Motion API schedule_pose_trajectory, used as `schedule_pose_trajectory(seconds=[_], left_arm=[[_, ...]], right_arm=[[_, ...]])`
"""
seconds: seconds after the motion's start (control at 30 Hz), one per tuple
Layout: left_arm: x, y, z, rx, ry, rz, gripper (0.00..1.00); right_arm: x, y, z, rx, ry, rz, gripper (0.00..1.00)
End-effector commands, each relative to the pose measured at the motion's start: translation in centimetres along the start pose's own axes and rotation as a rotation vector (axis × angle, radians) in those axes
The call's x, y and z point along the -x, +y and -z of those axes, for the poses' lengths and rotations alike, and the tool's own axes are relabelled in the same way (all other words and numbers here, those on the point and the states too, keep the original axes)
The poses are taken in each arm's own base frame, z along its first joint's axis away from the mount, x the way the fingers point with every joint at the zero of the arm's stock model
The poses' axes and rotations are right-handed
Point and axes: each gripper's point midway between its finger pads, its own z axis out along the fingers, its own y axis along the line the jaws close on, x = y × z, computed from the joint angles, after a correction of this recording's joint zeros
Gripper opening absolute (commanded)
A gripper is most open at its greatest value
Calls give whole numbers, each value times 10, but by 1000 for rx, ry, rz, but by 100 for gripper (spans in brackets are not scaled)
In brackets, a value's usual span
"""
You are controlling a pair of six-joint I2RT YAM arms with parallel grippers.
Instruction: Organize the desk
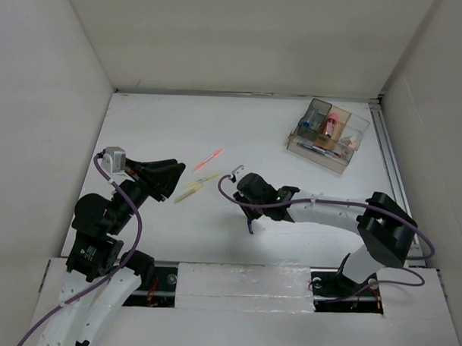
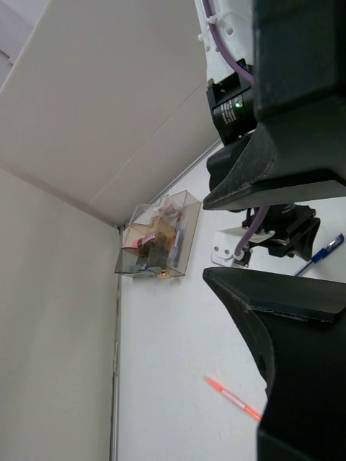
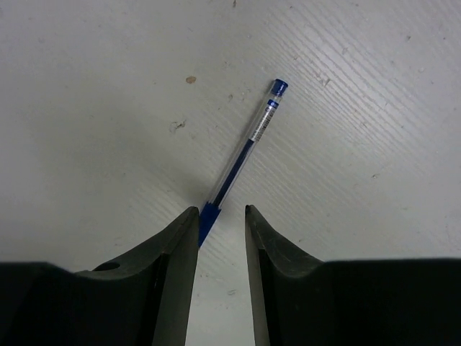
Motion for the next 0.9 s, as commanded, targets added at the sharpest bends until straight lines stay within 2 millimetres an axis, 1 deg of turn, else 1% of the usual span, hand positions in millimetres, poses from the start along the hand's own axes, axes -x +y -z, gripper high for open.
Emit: schedule_pose_trajectory(seconds=[0.0,0.03,0.1,0.2,0.27,0.33,0.4,0.53,0.63,0.7,0.73,0.77,0.83,0.87], left_arm=[[13,-6,-2,-28,-50,-17,33],[13,-7,-3,-31,-47,-17,33],[10,-8,-4,-38,-35,-16,33],[13,-7,-2,-33,-47,-18,33],[14,-9,-3,-37,-48,-18,33],[11,-8,-3,-38,-37,-15,33],[12,-8,-2,-37,-45,-16,33],[11,-8,-3,-41,-39,-16,33],[11,-8,-2,-38,-44,-16,33],[13,-9,-2,-40,-48,-17,33],[12,-9,-3,-40,-45,-17,33],[11,-9,-3,-44,-39,-16,33],[9,-9,-2,-44,-36,-15,33],[12,-9,-2,-42,-45,-17,33]], right_arm=[[-7,3,-8,-17,14,0,37],[-11,1,-11,-29,27,1,36],[-13,2,-14,-26,34,-4,34],[-16,3,-19,-26,34,-10,33],[-22,0,-24,-31,47,-20,30],[-23,5,-27,-8,49,-23,26],[-25,3,-31,-7,53,-34,21],[-27,4,-37,15,61,-45,20],[-28,5,-37,24,63,-42,13],[-28,-1,-37,8,57,-51,9],[-24,-4,-35,5,46,-68,8],[-21,-8,-34,5,36,-81,7],[-15,-3,-26,42,9,-81,7],[-12,-6,-25,48,-2,-84,8]])
